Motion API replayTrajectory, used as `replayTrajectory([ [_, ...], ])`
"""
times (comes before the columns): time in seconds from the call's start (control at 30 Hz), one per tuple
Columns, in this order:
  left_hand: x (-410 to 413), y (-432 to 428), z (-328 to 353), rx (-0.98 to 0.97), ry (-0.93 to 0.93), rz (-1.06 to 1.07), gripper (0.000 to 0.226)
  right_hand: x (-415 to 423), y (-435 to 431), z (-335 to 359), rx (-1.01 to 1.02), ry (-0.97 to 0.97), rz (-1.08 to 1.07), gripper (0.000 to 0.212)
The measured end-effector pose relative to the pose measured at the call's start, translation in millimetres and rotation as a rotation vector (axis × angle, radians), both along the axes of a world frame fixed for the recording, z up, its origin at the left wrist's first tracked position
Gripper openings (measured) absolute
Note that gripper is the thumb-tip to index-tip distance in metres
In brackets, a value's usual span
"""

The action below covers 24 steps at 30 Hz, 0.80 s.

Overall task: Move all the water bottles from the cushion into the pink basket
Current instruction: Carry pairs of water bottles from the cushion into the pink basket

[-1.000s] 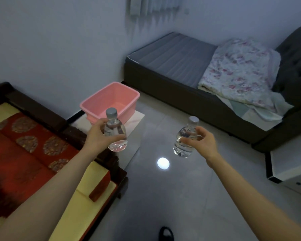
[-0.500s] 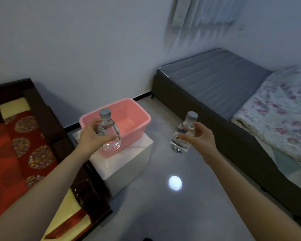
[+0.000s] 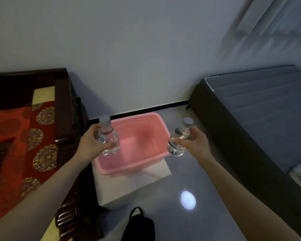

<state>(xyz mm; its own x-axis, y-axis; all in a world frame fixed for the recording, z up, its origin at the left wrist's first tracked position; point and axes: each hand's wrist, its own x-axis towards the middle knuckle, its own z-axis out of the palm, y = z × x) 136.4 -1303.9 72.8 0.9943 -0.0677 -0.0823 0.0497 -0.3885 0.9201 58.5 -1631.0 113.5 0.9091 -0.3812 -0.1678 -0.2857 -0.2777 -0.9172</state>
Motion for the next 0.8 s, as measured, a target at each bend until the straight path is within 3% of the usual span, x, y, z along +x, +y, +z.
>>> replayTrajectory([
  [0.13,34,-36,-29,-0.084,0.014,0.109,0.066,70,-8,-25,0.001,-0.010,0.046,0.038],
  [0.23,44,-58,-56,-0.126,0.044,0.124,0.072,99,-8,-50,0.015,0.045,0.099,0.034],
  [0.5,77,-100,-145,-0.057,0.092,0.186,0.073,163,-15,-140,-0.095,0.183,0.175,0.046],
  [0.67,101,-117,-184,-0.027,0.079,0.202,0.064,194,15,-179,-0.231,0.126,0.176,0.035],
  [0.8,119,-127,-214,0.018,0.043,0.237,0.061,215,32,-213,-0.246,0.153,0.162,0.038],
])
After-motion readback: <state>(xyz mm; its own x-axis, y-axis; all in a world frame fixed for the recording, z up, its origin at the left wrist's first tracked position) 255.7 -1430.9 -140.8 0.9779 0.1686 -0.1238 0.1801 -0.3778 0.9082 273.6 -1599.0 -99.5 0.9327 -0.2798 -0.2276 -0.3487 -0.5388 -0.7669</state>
